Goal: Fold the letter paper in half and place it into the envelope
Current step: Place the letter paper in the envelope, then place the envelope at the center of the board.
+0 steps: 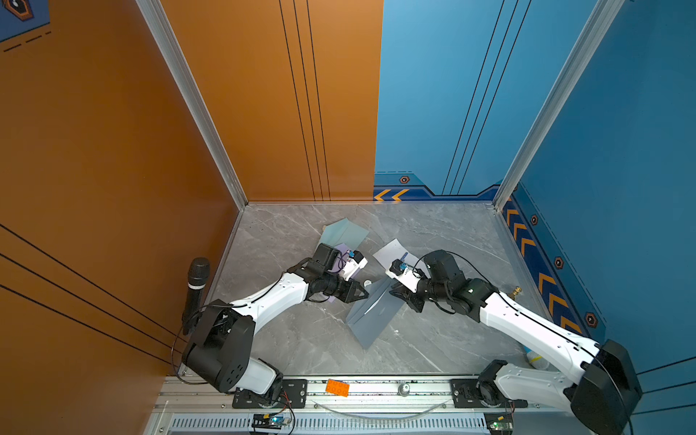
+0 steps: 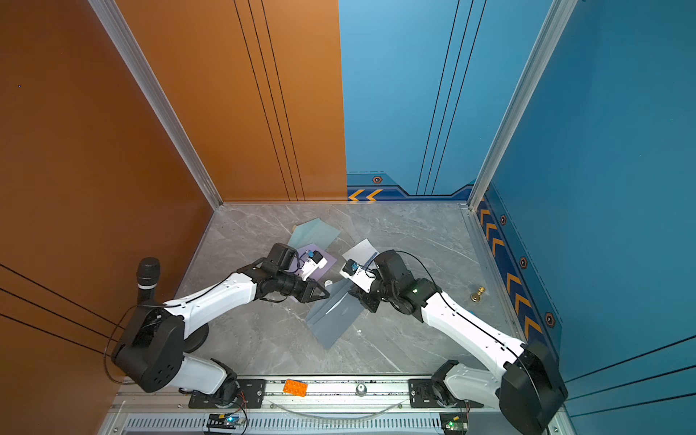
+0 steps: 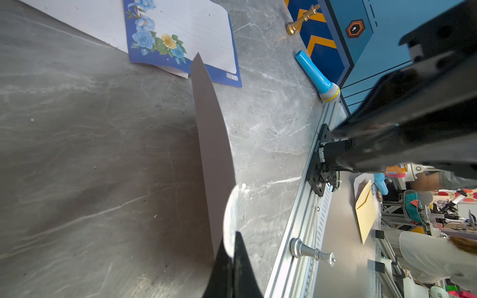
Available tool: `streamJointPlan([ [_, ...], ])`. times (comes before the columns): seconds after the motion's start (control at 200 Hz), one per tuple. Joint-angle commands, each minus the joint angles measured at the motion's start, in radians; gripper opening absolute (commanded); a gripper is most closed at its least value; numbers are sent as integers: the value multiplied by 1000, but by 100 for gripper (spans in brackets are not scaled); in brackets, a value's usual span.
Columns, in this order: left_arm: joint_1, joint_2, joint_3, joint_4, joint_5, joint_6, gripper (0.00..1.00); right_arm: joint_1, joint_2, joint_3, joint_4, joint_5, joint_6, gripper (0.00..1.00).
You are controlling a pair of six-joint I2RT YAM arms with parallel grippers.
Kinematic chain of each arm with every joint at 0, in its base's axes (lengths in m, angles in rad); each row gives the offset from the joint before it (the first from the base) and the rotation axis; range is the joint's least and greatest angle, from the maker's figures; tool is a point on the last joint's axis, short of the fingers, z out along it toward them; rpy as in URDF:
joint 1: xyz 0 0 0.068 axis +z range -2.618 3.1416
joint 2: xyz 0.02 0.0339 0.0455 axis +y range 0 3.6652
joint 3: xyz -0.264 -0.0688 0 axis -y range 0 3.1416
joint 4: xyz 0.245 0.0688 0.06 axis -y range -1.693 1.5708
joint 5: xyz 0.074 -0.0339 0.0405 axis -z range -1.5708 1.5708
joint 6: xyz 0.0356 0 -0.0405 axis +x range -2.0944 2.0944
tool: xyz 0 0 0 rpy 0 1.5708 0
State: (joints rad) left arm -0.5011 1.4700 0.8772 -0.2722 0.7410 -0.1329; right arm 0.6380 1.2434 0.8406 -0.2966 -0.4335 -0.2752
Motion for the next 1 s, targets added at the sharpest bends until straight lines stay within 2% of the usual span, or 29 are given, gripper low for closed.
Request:
streamJointPlan([
  [0.0,15,6,-21,-4,-51,-2,0,-1,74,-2,-18,-42,152,11],
  [0.18,30,11,-27,-40,-99,12,0,9,157,-57,140,-51,246,0],
  [0.786,72,49,-14,-74,-168,36,0,57,531,3,261,-28,459,0],
  [0.916,92,40,-22,-79,-201,27,12,57,588,29,260,-8,497,0],
  [0.996,105,14,-28,-83,-223,18,14,57,612,33,271,9,521,0],
])
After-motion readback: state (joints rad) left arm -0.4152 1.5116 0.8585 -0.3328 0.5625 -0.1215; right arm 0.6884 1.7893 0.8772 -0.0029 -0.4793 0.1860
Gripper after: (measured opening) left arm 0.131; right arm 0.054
